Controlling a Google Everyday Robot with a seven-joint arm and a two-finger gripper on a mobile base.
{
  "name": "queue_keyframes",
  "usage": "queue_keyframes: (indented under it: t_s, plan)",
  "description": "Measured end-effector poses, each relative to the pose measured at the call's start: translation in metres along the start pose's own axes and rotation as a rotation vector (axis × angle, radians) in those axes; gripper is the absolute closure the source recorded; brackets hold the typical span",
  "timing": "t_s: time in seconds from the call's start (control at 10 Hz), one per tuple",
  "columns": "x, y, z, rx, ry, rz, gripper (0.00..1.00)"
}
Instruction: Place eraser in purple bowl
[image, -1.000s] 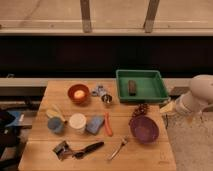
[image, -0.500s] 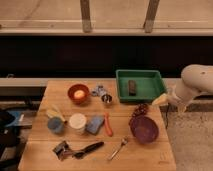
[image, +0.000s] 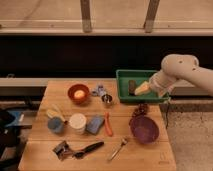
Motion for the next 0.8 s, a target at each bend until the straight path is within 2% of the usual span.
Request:
queue_keyframes:
  t_s: [0.2, 0.4, 0.6, 0.8]
  plan:
    - [-0.020, 0.013, -0.004, -0.048, -0.067, -0.072, 0.20]
    - [-0.021, 0.014, -0.004, -0.053, -0.070, -0.076, 0.20]
    - [-0.022, 0.011, 0.004, -0.021, -0.089, -0.048, 0.20]
    - [-0.038, 0.008, 0.022, 0.014, -0.116, -0.033, 0.20]
